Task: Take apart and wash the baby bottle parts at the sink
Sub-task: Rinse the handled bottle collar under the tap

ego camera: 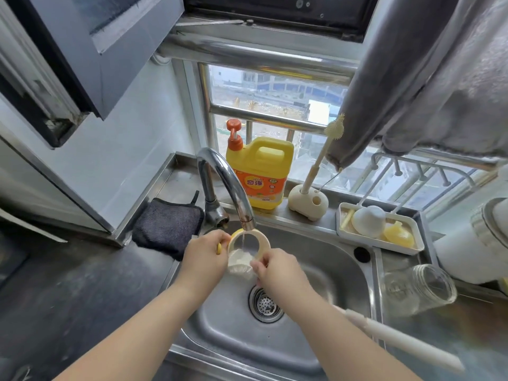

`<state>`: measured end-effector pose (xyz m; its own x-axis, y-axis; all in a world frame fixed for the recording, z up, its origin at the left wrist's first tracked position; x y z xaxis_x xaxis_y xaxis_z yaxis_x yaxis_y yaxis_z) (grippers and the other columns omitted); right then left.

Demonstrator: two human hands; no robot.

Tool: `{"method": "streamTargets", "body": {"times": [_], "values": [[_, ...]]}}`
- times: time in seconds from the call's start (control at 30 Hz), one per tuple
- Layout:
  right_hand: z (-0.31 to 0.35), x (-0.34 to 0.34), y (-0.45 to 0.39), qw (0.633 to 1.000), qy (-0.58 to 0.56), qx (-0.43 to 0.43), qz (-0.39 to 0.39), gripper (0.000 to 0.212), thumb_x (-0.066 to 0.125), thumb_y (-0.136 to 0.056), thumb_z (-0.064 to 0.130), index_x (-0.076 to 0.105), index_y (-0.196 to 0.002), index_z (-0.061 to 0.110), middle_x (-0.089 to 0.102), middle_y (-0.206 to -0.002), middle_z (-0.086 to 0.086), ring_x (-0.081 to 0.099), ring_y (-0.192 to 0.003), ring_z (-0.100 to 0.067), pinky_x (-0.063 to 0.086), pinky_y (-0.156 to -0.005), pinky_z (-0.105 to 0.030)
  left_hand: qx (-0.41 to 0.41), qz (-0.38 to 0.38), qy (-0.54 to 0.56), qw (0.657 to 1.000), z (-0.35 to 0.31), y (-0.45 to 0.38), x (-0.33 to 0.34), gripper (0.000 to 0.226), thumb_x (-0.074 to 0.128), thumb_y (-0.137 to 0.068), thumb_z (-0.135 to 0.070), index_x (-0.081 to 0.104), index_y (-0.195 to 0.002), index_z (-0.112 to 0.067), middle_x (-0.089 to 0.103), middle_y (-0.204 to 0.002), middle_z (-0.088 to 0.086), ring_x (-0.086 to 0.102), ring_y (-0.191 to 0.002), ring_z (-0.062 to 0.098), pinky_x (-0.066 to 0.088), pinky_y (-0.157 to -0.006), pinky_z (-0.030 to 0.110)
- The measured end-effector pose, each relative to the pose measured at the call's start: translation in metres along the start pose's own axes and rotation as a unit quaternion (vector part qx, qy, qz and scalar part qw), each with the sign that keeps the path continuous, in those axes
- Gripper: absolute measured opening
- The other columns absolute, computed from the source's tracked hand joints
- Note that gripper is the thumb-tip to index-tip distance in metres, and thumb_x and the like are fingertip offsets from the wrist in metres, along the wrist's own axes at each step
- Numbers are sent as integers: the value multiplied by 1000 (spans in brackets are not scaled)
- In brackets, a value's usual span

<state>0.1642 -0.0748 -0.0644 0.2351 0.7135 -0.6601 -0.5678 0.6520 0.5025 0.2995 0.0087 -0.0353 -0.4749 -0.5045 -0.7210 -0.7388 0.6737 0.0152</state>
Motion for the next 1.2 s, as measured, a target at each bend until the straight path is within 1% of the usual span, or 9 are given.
{"method": "streamTargets", "body": {"times": [0.1, 0.23, 0.4, 0.5, 0.63, 0.83, 1.0, 1.1, 1.2], "values": [[12, -13, 2, 987, 150, -27, -60, 24, 41, -100, 34, 59, -107, 19, 62, -108, -5, 59, -101, -30, 36, -69, -31, -57, 44, 30, 997, 8, -1, 7, 21, 52, -85, -6, 70, -93, -15, 71, -83, 3, 65, -85, 22, 44, -73, 28], [21, -18, 3, 967, 228, -64, -92, 17, 43, -100, 24, 51, -112, 18, 61, -110, -5, 59, -101, -30, 33, -67, -31, -133, 94, 116, 980, 16, -2, 13, 6, 61, -78, -20, 63, -82, -17, 69, -75, 2, 68, -82, 23, 54, -82, 41], [22, -18, -3, 961, 249, -86, -83, 20, 38, -101, 27, 51, -113, 17, 61, -113, -5, 58, -104, -29, 29, -68, -31, -140, 155, 140, 968, 13, -3, 26, 9, 66, -74, -4, 65, -81, -9, 64, -60, 4, 55, -52, 10, 45, -56, 27], [14, -18, -4, 966, 233, -74, -86, 26, 32, -103, 33, 51, -113, 17, 61, -112, -6, 57, -104, -29, 28, -68, -31, -185, 179, 184, 948, 21, -1, 35, 26, 64, -75, 5, 61, -97, -9, 61, -57, 3, 55, -53, 10, 44, -52, 22], [16, -19, -6, 969, 214, -80, -97, 28, 33, -102, 35, 51, -114, 18, 63, -112, -6, 58, -105, -28, 29, -68, -30, -233, 267, 240, 904, 25, 6, 58, 49, 55, -75, 13, 61, -113, -17, 61, -83, 11, 56, -69, 18, 51, -62, 27], [8, -21, -7, 979, 164, -59, -103, 24, 35, -101, 39, 49, -95, 21, 64, -106, -6, 58, -99, -30, 31, -66, -31, -304, 236, 367, 847, 28, 2, 57, 40, 46, -83, 22, 56, -110, -6, 59, -114, 19, 64, -96, 28, 60, -71, 36], [21, -42, -4, 949, 246, -60, -186, 23, 32, -103, 30, 47, -112, 15, 61, -114, -4, 61, -103, -30, 32, -67, -32, -279, 252, 369, 850, 18, 1, 62, 41, 53, -82, 13, 51, -121, -2, 57, -102, 16, 52, -81, 22, 48, -77, 34], [9, -26, -9, 984, 128, -10, -122, 25, 39, -101, 31, 55, -108, 13, 64, -107, -7, 61, -99, -31, 36, -68, -31, -248, 230, 368, 866, 9, -1, 60, 37, 62, -78, 12, 56, -109, -7, 61, -101, 17, 53, -89, 24, 47, -83, 38], [-8, 6, -13, 972, -228, 62, -1, 26, 48, -98, 25, 59, -80, 10, 65, -71, -1, 54, -53, -14, 37, -48, -23, -220, 232, 364, 875, 5, 2, 57, 43, 49, -82, 19, 53, -103, -18, 58, -84, 8, 50, -72, 15, 44, -62, 25]]}}
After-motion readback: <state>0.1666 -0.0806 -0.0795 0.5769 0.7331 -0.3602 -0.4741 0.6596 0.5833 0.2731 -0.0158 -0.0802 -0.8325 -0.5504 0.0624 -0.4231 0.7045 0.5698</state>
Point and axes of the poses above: each hand's wrist, its own y-axis away from the middle knuckle, its own x-axis out of the palm, z = x × y, the point moved 9 cm from there along -y, towards the middle knuckle
